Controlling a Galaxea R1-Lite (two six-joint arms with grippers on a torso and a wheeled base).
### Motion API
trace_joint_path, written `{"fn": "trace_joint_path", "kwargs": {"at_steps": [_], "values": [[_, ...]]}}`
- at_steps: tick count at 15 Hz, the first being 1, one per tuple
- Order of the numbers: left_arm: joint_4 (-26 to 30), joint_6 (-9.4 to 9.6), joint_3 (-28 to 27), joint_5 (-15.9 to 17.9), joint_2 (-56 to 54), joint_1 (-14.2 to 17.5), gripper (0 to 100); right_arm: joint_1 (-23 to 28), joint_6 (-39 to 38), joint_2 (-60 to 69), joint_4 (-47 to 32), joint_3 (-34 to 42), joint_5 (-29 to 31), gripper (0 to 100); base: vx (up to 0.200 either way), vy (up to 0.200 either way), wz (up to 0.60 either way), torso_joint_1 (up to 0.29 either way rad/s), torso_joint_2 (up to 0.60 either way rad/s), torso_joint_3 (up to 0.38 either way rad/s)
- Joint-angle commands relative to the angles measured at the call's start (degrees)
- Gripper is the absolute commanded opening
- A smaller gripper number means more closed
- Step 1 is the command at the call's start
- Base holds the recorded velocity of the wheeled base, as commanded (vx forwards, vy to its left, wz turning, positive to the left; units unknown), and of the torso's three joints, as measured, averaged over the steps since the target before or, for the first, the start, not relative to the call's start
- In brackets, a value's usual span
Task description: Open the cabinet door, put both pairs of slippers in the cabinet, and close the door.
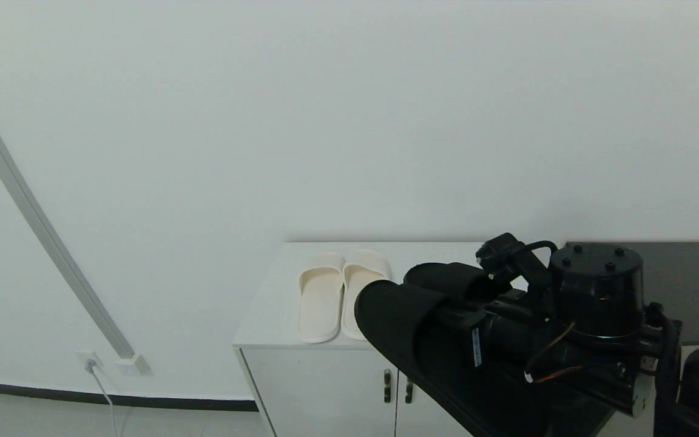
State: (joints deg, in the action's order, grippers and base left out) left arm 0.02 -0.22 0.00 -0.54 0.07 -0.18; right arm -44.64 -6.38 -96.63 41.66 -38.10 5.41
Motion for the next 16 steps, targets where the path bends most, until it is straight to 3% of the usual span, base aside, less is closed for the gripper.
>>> {"fn": "trace_joint_path", "kwargs": {"at_steps": [1, 4, 16], "values": [[-0.02, -0.04, 0.00, -0.08, 0.01, 0.01, 0, -0.36, 0.05, 1.10, 0.09, 0.48, -0.05, 0, -0.200, 0.000, 0.00, 0.007, 0.00, 0.007], [-0.02, -0.04, 0.00, -0.08, 0.01, 0.01, 0, -0.53, 0.49, 1.10, 0.09, 1.27, -0.14, 0, -0.200, 0.000, 0.00, -0.007, 0.00, 0.007], [-0.02, 0.04, 0.00, -0.08, 0.01, 0.01, 0, -0.36, 1.63, 1.71, 0.44, 3.47, -2.42, 0, 0.000, 0.000, 0.00, 0.000, 0.00, 0.000]]}}
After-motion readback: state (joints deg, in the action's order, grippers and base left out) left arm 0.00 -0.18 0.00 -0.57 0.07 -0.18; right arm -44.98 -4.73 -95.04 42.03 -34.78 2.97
